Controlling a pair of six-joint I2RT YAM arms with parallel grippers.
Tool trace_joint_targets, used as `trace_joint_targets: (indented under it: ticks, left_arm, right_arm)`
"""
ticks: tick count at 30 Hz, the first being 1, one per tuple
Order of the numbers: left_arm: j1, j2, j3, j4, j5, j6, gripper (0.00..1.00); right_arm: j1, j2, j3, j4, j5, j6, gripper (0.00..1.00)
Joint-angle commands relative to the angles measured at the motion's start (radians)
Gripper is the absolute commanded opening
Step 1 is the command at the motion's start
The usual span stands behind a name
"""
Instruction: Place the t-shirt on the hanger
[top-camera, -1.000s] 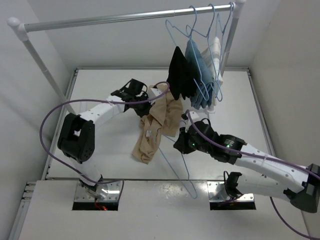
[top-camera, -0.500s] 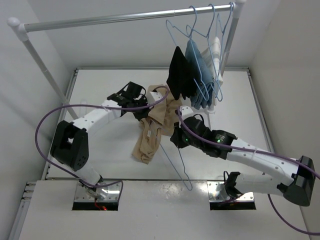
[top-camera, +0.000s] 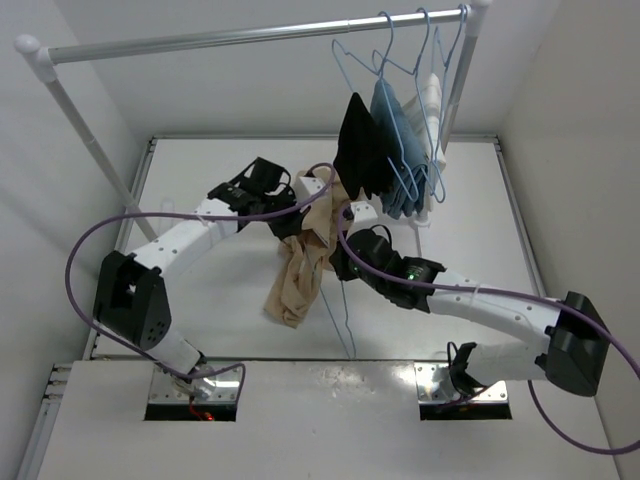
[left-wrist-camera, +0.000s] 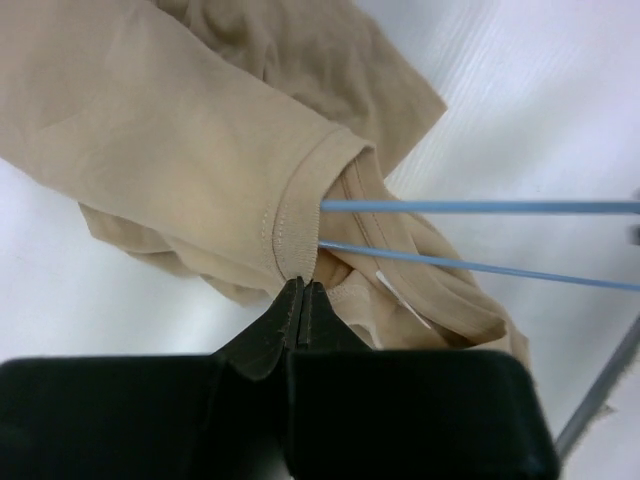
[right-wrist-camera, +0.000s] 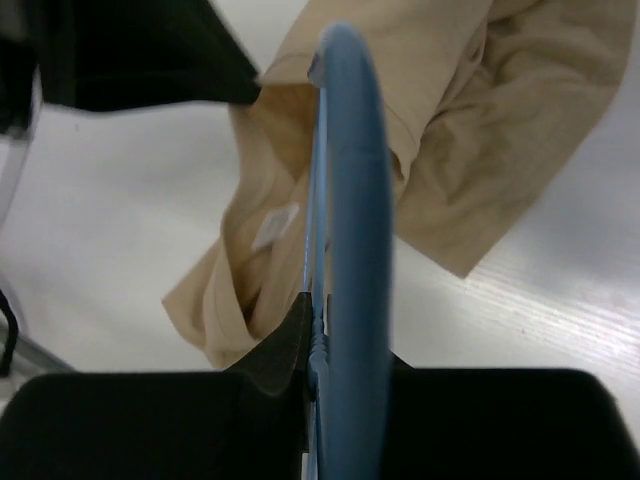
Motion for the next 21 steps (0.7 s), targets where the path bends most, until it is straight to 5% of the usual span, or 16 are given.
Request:
trace_joint_targets:
  ticks: [1,13,21]
  left_arm:
    - [-0.008,-0.081,0.057,-0.064,0.063,-0.033,0.0]
    - [-0.031,-0.197,-0.069,-0.195,0.049,0.115,0.0]
    - [-0.075,-0.229,-0.103,-0.195,0.069,0.115,0.0]
  right_arm:
    - [-0.017,0.025,-0.011,0.202,0.093,0.056,0.0]
    - [-0.081,0.156,0.008,0.362,0.188,0.185,0.0]
    - [-0.101,0.231,0.016,0.506,0.018,0.087,0.0]
